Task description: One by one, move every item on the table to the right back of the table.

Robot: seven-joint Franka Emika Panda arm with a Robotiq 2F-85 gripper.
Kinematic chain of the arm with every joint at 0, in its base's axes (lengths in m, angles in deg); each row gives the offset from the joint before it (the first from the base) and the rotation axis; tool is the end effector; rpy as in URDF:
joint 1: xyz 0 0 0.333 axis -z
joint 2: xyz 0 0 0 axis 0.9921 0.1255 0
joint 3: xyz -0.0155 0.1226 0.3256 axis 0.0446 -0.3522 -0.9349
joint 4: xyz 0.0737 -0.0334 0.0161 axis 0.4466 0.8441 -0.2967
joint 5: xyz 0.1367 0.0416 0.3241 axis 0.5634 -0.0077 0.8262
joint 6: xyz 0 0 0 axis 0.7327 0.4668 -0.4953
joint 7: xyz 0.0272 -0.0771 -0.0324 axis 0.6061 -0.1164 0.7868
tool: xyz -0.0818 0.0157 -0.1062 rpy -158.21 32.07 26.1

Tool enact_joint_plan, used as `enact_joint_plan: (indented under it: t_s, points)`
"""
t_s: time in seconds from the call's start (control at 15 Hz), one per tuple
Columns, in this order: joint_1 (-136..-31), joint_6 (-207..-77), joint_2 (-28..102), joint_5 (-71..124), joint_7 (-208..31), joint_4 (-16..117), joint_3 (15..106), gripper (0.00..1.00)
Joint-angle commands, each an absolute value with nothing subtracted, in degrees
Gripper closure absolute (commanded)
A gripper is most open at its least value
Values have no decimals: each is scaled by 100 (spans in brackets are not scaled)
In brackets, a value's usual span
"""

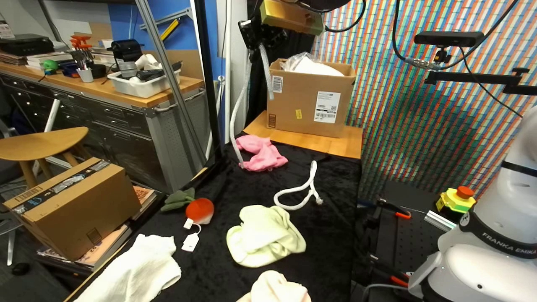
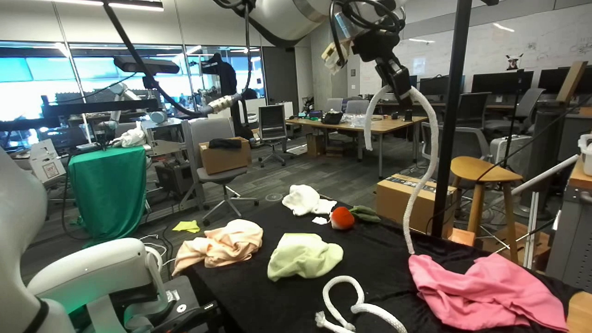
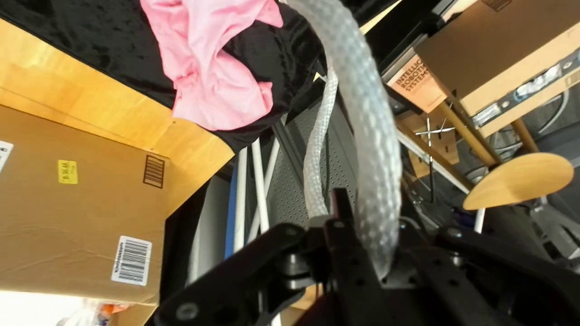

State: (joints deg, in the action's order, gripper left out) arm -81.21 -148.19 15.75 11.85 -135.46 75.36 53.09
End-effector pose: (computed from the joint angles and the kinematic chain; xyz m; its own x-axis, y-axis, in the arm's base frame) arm 0.5441 0.0153 0.5585 0.6479 -0.5698 0.5055 -0.5731 -0.8018 -0.1691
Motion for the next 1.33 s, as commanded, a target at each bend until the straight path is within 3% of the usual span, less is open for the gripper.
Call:
enact_joint_plan:
  t_s: [0.0, 1.27]
  points:
    - [-7963, -15023, 1596, 751, -14323, 7594, 5389, 90]
    - [-8604, -15131, 3837, 303, -15643, 7716, 6059, 91]
